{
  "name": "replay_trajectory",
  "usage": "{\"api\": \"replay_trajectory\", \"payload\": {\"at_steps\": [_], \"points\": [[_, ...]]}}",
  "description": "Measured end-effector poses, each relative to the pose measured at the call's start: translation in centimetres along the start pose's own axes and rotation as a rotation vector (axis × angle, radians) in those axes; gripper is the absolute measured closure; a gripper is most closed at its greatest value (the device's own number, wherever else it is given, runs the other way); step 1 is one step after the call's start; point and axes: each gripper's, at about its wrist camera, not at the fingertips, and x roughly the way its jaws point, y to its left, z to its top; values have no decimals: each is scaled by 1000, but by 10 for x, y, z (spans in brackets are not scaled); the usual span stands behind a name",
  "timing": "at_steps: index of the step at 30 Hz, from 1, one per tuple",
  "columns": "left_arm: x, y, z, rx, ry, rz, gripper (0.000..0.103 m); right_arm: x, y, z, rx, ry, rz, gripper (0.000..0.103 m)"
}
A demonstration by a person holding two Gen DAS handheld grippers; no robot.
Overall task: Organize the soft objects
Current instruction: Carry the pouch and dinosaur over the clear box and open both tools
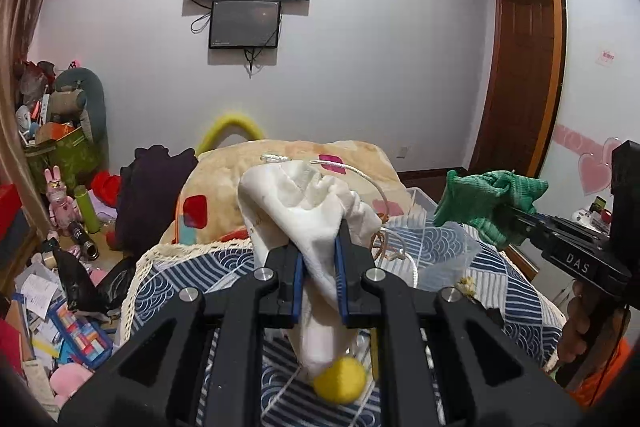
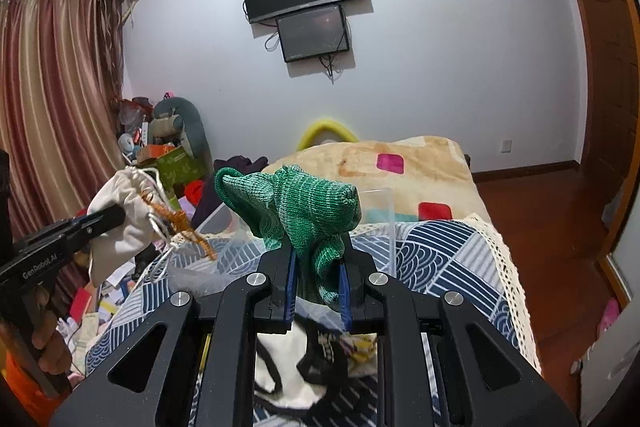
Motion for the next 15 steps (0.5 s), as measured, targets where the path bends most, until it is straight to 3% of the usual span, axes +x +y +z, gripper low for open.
{"api": "replay_trajectory", "payload": {"at_steps": [5,15], "points": [[30,-3,8,17,35,18,90,19,-3,10,21,46,22,88],[103,0,0,-5,202,2,90,56,2,8,-1,152,13,88]]}}
